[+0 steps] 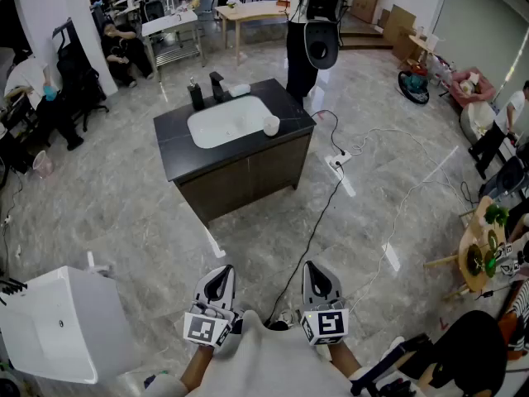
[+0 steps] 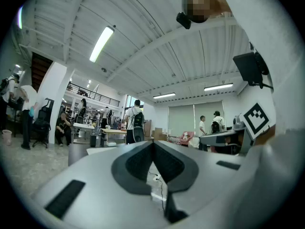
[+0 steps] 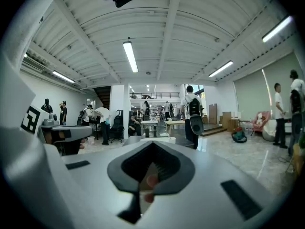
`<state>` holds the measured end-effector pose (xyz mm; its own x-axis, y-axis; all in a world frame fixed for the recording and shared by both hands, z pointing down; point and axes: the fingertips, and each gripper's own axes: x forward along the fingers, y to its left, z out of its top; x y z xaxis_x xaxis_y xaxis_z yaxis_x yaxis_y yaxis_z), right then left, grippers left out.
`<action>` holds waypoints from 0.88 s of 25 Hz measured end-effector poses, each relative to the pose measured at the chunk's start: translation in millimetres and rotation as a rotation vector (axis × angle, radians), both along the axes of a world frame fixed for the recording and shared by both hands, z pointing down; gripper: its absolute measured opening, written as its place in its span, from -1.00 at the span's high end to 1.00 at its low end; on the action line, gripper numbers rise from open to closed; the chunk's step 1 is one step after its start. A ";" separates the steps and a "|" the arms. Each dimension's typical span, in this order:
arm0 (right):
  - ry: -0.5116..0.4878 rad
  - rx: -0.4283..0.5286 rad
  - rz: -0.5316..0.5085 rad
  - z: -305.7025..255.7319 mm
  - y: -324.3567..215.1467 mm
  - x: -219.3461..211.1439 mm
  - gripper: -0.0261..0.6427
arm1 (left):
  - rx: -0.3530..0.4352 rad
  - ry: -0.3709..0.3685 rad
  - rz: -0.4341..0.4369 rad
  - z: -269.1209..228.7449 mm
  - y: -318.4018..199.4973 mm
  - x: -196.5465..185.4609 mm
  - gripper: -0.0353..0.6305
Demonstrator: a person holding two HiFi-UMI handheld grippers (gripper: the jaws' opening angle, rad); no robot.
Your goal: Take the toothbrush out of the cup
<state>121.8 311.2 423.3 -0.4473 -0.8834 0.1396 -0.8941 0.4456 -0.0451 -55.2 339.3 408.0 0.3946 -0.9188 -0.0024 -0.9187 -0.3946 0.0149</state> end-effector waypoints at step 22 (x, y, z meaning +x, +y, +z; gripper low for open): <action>-0.007 0.009 0.018 0.2 -12.3 -3.2 0.91 | 0.014 -0.056 0.021 -0.7 -14.4 -2.5 0.91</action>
<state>118.6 298.9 423.5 -0.4324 -0.8925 0.1284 -0.9016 0.4299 -0.0479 -57.7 324.9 407.3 0.4140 -0.9102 0.0074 -0.9093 -0.4140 -0.0423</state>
